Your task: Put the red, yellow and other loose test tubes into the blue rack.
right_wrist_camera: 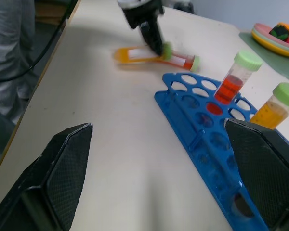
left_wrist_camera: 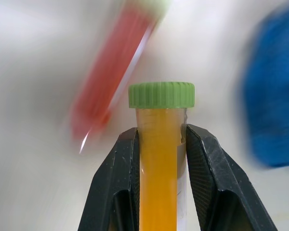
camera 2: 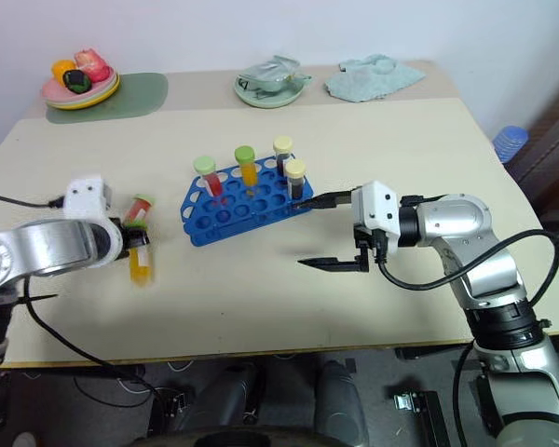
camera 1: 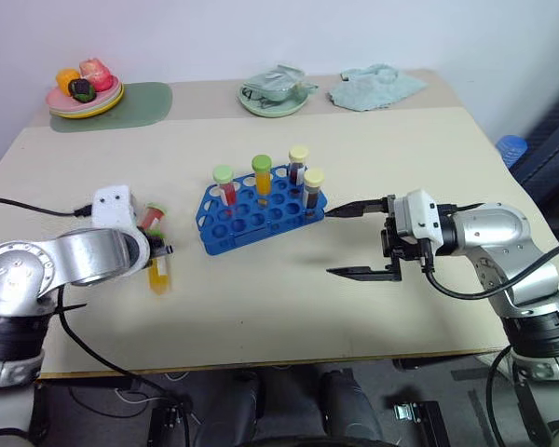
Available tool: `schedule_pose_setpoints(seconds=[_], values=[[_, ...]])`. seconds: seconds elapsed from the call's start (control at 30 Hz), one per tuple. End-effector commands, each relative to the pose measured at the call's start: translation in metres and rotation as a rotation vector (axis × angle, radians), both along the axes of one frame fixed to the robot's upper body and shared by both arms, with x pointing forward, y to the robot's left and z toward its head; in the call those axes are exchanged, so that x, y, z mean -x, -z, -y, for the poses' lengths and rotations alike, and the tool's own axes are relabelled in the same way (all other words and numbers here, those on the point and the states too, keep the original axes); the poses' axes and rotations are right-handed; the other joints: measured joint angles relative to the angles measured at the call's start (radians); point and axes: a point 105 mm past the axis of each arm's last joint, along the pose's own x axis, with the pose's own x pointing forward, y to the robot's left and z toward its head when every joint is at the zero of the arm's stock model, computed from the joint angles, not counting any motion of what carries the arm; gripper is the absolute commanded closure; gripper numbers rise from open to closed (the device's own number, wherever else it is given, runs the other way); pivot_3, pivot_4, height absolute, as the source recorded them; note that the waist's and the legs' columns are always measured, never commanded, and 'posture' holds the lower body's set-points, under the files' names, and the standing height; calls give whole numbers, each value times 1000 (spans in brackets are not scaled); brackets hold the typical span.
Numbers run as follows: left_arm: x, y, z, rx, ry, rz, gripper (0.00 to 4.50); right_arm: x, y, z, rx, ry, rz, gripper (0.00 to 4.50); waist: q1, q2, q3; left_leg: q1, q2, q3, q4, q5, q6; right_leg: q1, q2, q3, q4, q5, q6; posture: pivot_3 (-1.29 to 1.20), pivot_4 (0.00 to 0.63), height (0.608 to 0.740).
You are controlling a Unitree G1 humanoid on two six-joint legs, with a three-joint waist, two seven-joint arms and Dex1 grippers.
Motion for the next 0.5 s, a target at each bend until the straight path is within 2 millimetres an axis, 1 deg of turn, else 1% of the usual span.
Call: schedule_pose_setpoints(seconds=[0.03,0.07,0.1,0.17,0.2,0.27,0.33,0.37,0.43,0.5], values=[[20,-72,44,22,343,491,3719,-2,-10,1,-34,10,28,0,0,0,0,0,0,1,0,0,0,0,0,0,-1,0,0,0,150,740],[27,-75,49,17,396,535,3719,-2,-10,2,-38,18,25,0,-1,0,0,0,0,1,0,0,0,1,0,0,-2,0,0,0,150,740],[32,-76,56,52,456,554,3719,-3,-10,3,-42,27,24,0,-2,0,0,0,0,1,-1,0,1,2,0,0,-4,0,0,0,150,740],[37,-86,65,5,547,664,3719,-4,-10,5,-48,53,27,0,-2,0,0,0,1,1,-1,-1,1,2,0,0,-4,0,0,0,150,740],[37,-90,71,13,590,718,3719,-5,-11,7,-57,71,28,0,-2,0,0,0,1,1,-1,-1,1,2,0,0,-4,0,0,0,150,740],[31,-94,80,-34,647,803,3719,-8,-13,10,-64,107,35,0,1,0,0,0,1,2,-1,-1,1,2,1,0,-4,0,-1,0,150,740],[26,-96,91,-24,699,878,3719,-8,-12,13,-61,133,42,0,4,0,0,0,1,1,0,-1,2,4,0,-1,-6,1,-1,0,150,740],[19,-94,96,-47,704,904,3719,-7,-12,15,-66,153,44,0,2,0,0,0,1,1,0,-2,3,5,0,-1,-7,1,-1,0,150,740],[6,-84,108,-109,730,934,3719,-6,-13,20,-74,191,51,0,5,0,0,0,0,1,0,-2,4,6,0,-1,-8,1,-1,0,150,740],[-9,-67,113,-170,724,923,3719,-4,-15,25,-84,235,56,0,0,0,0,0,0,2,0,-2,4,5,0,-1,-8,1,-1,0,150,740]])
